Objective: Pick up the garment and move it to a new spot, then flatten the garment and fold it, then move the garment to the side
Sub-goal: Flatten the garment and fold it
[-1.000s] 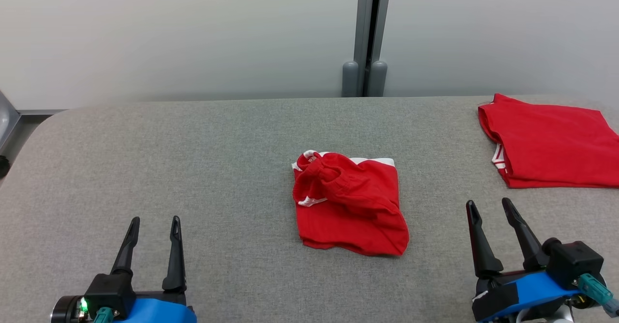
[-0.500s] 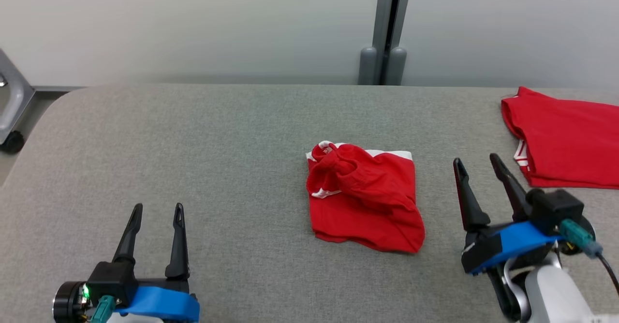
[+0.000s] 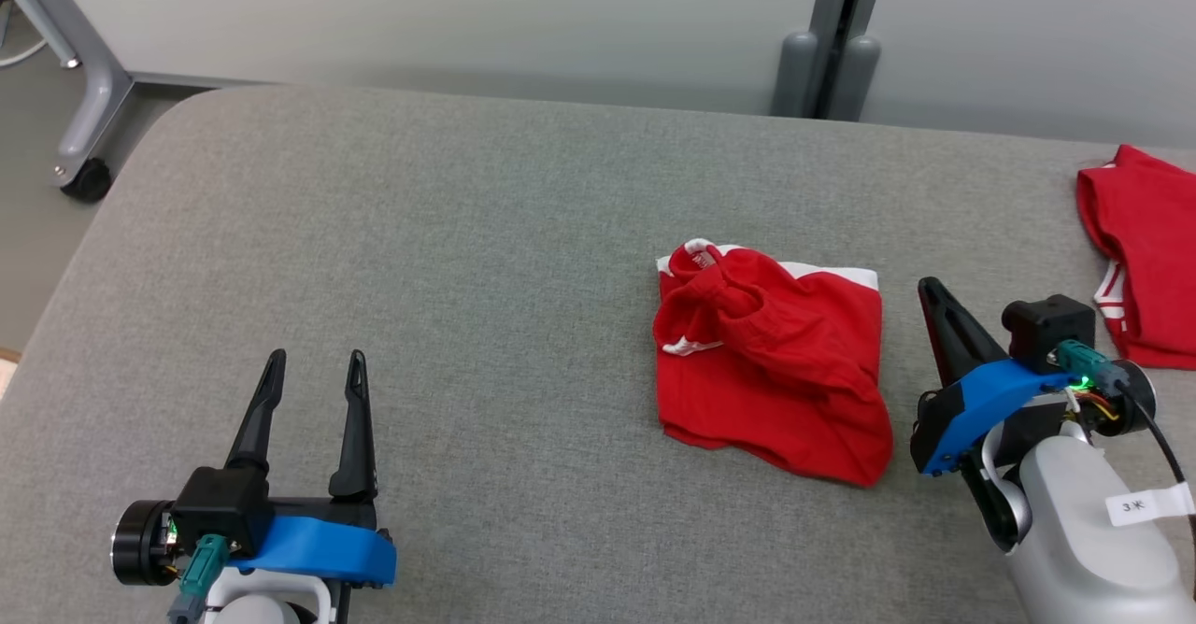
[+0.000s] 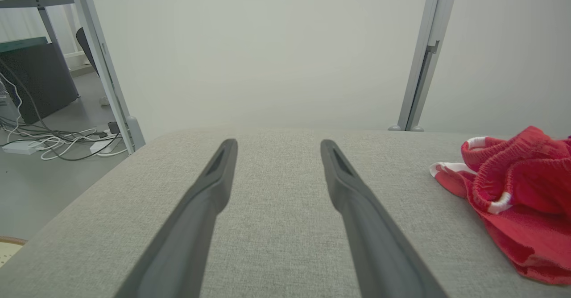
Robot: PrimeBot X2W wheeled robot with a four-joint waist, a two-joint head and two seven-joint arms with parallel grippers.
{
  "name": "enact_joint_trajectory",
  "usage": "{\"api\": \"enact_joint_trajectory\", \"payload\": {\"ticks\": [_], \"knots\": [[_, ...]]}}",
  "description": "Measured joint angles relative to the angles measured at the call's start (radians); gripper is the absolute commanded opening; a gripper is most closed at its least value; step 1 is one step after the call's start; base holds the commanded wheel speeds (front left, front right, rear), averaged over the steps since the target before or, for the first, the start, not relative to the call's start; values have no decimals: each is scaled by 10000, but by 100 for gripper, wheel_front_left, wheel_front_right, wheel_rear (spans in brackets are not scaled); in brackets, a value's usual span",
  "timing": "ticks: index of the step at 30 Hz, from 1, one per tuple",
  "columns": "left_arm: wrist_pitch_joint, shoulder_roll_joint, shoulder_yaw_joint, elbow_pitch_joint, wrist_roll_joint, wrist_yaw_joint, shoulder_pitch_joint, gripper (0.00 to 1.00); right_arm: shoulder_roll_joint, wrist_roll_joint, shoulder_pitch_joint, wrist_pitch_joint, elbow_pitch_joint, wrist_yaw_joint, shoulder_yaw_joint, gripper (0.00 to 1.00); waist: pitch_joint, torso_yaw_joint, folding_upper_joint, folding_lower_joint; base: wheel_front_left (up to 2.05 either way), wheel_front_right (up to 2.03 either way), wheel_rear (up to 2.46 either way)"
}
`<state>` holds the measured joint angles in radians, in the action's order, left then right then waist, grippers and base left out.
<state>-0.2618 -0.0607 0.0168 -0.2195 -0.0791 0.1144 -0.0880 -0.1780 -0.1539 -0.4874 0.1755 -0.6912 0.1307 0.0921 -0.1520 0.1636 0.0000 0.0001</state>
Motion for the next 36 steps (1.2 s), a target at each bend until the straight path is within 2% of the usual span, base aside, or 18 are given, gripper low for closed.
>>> {"api": "enact_joint_trajectory", "payload": {"ticks": [7,14,26,31,36], "knots": [[0,33,56,-13,-38,6,-209,100,-59,-299,-742,430,-1741,0,1022,0,-324,227,0,0,0,0,0],[0,48,136,-98,-79,10,-323,100,359,-903,-1164,732,-2541,0,2326,0,-363,274,0,0,0,0,0],[0,67,198,-130,-88,25,-335,100,920,-2088,-1139,855,-2100,0,4307,0,-316,427,0,0,0,0,0],[0,77,247,-144,-90,54,-354,100,1072,-2359,-917,857,-1931,0,4869,0,-355,559,0,-1,0,0,0],[0,79,240,-146,-92,54,-358,100,1127,-2506,-675,857,-1908,0,4961,0,-367,626,0,-1,0,0,0]]}}
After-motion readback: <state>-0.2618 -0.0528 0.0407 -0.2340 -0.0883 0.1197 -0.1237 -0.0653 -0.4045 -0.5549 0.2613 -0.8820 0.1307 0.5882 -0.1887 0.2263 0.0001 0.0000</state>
